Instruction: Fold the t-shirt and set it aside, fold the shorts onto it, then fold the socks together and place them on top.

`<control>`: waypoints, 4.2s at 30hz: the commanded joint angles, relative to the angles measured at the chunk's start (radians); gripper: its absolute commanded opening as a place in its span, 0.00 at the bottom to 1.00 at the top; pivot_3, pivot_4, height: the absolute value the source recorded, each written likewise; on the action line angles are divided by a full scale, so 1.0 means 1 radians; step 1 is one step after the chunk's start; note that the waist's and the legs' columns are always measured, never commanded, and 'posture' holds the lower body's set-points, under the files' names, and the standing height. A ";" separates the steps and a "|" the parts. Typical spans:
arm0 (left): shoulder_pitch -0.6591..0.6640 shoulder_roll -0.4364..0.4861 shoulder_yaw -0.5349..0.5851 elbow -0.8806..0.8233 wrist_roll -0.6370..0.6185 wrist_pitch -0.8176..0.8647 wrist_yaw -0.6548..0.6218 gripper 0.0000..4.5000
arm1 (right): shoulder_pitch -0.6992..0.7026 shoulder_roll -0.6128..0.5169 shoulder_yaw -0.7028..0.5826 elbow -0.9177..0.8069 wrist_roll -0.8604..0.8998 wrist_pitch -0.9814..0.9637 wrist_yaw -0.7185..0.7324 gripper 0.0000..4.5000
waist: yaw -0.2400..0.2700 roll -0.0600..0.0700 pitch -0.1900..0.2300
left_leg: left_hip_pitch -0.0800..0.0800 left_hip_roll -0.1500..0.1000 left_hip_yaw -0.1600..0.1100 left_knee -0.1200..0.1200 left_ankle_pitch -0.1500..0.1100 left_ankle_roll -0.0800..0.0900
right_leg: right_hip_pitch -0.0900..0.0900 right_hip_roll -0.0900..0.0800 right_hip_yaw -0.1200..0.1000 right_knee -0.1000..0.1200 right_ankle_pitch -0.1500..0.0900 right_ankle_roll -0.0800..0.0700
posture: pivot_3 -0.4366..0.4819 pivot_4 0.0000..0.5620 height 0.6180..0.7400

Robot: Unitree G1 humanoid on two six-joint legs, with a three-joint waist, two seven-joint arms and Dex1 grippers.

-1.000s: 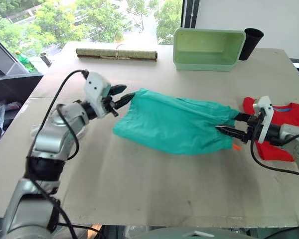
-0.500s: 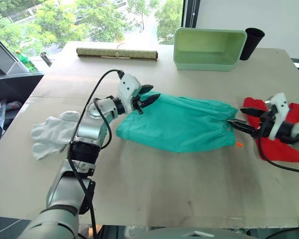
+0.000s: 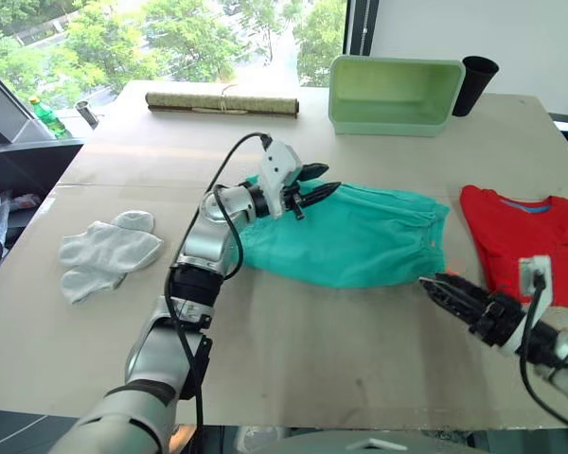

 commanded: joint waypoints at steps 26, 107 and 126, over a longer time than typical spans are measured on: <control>-0.018 0.000 -0.089 0.191 0.154 -0.037 -0.241 0.49 | -0.279 0.350 0.175 0.354 -0.175 -0.383 -0.347 0.86 | -0.023 -0.004 -0.005 | 0.000 0.001 0.000 0.000 0.000 0.000 | 0.000 0.001 0.000 0.000 0.000 0.000 | 0.48 0.27 1.00; 0.031 0.136 -0.013 0.123 0.130 -0.048 -0.079 0.49 | -0.723 -0.015 0.351 0.519 -0.656 -0.069 0.360 0.99 | -0.022 -0.005 -0.004 | -0.002 0.001 0.004 -0.002 0.003 -0.005 | -0.005 0.000 -0.003 0.001 0.000 -0.001 | 0.48 0.27 1.00; 0.072 0.133 0.027 0.135 0.125 -0.076 -0.072 0.49 | -0.845 0.170 0.361 0.701 -0.654 0.001 0.282 0.26 | -0.027 -0.004 -0.004 | -0.002 0.001 0.004 -0.003 0.003 -0.005 | -0.005 0.000 -0.003 0.002 0.000 -0.001 | 0.48 0.27 1.00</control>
